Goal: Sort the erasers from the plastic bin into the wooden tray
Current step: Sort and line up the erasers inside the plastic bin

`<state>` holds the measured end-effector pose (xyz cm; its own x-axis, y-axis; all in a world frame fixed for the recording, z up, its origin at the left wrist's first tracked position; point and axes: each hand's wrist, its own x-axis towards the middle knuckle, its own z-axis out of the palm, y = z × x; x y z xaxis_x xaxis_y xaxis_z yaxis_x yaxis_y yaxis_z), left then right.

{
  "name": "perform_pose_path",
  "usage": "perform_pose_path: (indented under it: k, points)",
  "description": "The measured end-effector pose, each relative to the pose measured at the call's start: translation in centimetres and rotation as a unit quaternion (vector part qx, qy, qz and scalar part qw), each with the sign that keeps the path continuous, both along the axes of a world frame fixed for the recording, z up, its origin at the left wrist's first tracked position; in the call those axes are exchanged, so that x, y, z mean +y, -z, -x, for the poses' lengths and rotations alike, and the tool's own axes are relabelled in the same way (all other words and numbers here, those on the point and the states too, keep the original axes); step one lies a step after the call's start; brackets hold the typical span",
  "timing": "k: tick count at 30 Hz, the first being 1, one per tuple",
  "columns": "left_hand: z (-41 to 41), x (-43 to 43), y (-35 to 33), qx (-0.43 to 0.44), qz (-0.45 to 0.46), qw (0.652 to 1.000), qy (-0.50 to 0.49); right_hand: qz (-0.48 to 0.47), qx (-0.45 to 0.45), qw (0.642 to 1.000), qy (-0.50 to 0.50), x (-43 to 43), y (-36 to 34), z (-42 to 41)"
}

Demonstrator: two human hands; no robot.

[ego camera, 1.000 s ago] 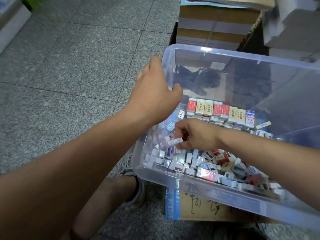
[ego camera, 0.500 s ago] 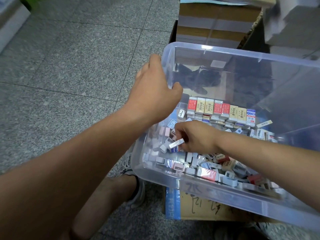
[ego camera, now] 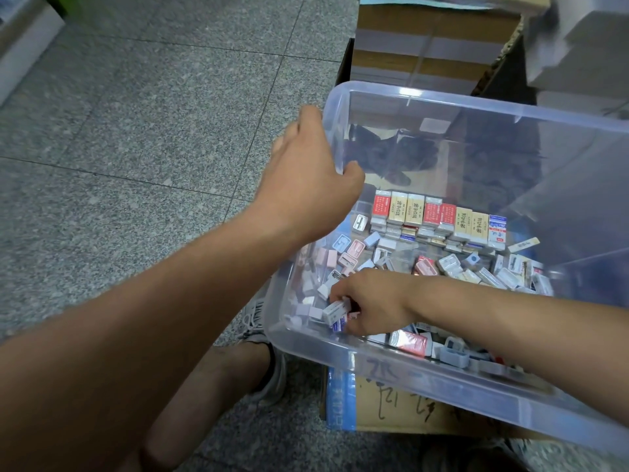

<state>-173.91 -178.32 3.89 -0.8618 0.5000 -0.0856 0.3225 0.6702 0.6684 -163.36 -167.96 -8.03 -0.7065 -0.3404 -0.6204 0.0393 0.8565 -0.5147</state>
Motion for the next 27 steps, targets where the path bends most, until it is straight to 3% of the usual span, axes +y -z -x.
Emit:
perform_pose_path:
  k: [13,22,27]
  points:
    - [-0.02,0.02,0.05,-0.004,-0.005,1.000,-0.004,0.037,0.016,0.999,0.021,-0.22,0.40,0.21]
    - [0.06,0.05,0.05,-0.006,-0.002,1.000,-0.003,0.049,-0.040,0.997,0.039,0.06,0.51,0.30]
    - [0.00,0.07,0.02,-0.008,-0.001,1.000,-0.004,0.098,-0.050,0.988,0.110,-0.14,0.47,0.05]
